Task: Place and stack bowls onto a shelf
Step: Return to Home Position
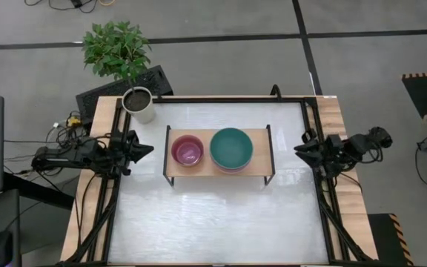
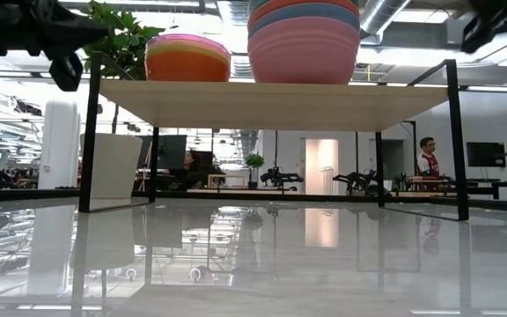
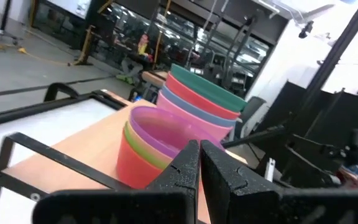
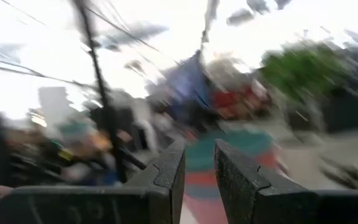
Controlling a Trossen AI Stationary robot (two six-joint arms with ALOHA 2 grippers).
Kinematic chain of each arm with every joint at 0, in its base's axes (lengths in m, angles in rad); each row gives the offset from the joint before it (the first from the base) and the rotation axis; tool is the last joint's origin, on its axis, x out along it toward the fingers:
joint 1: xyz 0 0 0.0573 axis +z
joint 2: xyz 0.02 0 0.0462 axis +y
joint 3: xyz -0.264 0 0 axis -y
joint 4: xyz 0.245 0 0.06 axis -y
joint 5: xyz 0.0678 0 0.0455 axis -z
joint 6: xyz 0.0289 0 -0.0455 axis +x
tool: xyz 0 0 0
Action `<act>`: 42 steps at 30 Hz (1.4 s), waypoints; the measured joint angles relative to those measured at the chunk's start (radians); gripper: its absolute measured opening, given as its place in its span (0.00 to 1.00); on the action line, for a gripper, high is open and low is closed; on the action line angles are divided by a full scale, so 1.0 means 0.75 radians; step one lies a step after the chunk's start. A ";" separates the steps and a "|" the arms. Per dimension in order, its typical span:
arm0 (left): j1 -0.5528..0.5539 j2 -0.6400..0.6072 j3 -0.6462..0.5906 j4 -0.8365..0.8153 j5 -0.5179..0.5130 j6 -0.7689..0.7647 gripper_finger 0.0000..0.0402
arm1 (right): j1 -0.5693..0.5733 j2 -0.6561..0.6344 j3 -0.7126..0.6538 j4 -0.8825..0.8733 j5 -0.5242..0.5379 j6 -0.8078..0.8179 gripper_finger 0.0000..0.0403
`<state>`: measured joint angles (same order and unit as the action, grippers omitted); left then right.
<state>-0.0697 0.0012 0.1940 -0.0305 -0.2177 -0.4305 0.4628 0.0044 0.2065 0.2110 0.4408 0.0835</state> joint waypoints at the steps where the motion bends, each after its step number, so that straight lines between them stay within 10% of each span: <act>1: 0.000 0.001 0.000 -0.002 0.012 0.000 0.00 | 0.000 -0.001 -0.021 0.078 -0.045 -0.020 0.28; 13: 0.000 0.003 0.001 0.050 0.082 0.002 0.00 | -0.114 0.020 0.010 0.371 -0.018 -0.128 0.28; 25: 0.000 0.003 0.001 0.008 0.072 0.004 0.00 | -0.257 0.001 0.209 -0.228 -0.036 -0.033 0.28; 42: 0.000 0.003 0.001 -0.131 0.048 -0.034 0.00 | -0.408 -0.001 0.050 -0.254 -0.062 0.079 0.28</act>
<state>-0.0696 0.0038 0.1944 -0.1291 -0.1817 -0.4563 0.1567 0.0039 0.2441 0.0203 0.3941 0.1425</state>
